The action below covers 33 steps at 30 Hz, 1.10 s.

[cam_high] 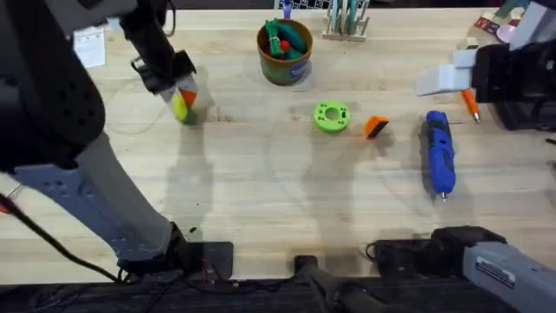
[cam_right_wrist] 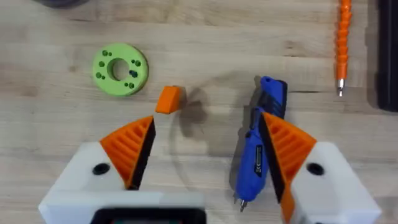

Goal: Pick up the gripper from the table and insert it into the empty holder that is missing its gripper. Then pick up a screw, insert it into the mounting hole, and use the screwdriver to tighten it. Finally, clean up the table by picking up the vegetable and placing it into the bucket.

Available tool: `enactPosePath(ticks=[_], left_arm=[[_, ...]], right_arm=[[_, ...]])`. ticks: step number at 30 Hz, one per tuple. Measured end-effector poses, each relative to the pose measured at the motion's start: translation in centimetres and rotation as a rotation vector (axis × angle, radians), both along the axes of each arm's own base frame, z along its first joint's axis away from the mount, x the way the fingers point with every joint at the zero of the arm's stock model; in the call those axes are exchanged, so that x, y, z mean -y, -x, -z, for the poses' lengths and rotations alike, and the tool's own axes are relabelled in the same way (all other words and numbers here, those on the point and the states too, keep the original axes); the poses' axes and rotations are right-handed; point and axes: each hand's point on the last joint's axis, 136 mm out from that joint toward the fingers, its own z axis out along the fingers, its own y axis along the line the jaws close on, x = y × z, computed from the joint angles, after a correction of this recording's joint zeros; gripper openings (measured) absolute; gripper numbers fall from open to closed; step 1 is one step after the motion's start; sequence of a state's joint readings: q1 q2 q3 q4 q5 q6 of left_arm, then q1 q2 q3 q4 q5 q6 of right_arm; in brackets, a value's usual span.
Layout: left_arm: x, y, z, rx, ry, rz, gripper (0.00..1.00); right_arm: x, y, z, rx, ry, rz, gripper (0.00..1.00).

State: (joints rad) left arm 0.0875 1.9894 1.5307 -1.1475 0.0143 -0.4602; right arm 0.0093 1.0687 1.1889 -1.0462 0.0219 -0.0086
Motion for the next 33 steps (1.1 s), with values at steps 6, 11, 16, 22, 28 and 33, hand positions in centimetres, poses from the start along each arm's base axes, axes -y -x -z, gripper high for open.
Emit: enactPosePath(ticks=[6, 11, 16, 22, 28, 33], left_arm=[[-0.1, -1.6, -7.6, 0.165, -0.016, 0.023, 0.003], [-0.1, -0.8, -13.4, 0.286, -0.034, 0.052, 0.003], [0.0, 0.6, -16.0, 0.336, -0.042, 0.065, 0.003], [0.0, 1.6, -17.2, 0.355, -0.048, 0.074, 0.839], [-0.2, 3.8, -18.3, 0.337, -0.073, 0.074, 0.985], [-0.5, 6.7, -20.4, 0.409, -0.118, 0.088, 0.985]], right_arm=[[0.0, 0.0, 0.0, 0.0, 0.0, 0.0, 0.991], [0.0, 0.0, 0.0, 0.0, 0.0, 0.0, 0.991], [0.0, 0.0, 0.0, 0.001, 0.0, 0.0, 0.992], [0.0, 0.0, 0.0, 0.0, 0.0, 0.0, 0.991], [0.0, 0.0, 0.0, 0.0, 0.0, 0.0, 0.991], [0.0, 0.0, 0.0, -0.002, 0.0, 0.0, 0.991]])
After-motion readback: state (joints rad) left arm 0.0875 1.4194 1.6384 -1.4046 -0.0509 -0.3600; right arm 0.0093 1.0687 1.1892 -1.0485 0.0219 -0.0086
